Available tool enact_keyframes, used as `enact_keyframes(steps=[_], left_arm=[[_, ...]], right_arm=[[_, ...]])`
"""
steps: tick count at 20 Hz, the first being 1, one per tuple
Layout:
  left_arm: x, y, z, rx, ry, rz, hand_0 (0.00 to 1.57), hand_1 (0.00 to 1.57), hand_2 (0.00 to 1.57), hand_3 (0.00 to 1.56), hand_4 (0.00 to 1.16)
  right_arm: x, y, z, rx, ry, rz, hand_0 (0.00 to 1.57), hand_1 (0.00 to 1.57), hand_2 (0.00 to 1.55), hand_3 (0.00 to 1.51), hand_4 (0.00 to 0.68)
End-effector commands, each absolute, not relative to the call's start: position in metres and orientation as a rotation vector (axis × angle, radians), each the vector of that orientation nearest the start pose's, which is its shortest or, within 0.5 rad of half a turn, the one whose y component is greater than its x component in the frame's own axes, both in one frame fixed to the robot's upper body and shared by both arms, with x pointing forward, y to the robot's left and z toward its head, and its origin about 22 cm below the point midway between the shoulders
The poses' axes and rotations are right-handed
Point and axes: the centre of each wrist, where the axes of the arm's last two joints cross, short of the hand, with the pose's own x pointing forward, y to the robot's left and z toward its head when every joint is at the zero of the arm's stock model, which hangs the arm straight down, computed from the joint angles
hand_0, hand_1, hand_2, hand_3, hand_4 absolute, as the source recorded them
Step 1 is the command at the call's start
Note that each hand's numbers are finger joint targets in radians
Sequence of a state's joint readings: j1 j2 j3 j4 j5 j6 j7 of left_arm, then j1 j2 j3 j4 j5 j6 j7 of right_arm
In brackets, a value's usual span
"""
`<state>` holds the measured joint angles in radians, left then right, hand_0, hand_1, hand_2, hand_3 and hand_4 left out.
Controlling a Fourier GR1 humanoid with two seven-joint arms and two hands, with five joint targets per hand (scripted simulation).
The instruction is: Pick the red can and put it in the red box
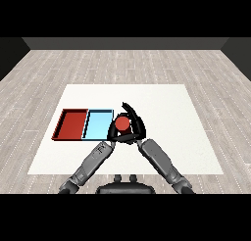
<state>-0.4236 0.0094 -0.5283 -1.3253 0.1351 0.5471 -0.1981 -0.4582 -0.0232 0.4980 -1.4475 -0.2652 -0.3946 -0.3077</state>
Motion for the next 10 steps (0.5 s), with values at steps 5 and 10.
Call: enact_keyframes(steps=[5, 10], left_arm=[[0.277, 0.071, -0.004, -0.085, -1.811, -0.112, 1.57, 1.57, 1.57, 1.49, 1.14], [0.293, 0.099, 0.006, -0.052, -1.794, -0.091, 1.57, 1.57, 1.57, 1.48, 1.12]], right_arm=[[0.300, -0.101, 0.096, 0.288, -2.136, 0.054, 0.00, 0.00, 0.00, 0.00, 0.000], [0.288, -0.135, 0.136, 0.234, -2.241, -0.044, 0.00, 0.00, 0.00, 0.00, 0.000]])
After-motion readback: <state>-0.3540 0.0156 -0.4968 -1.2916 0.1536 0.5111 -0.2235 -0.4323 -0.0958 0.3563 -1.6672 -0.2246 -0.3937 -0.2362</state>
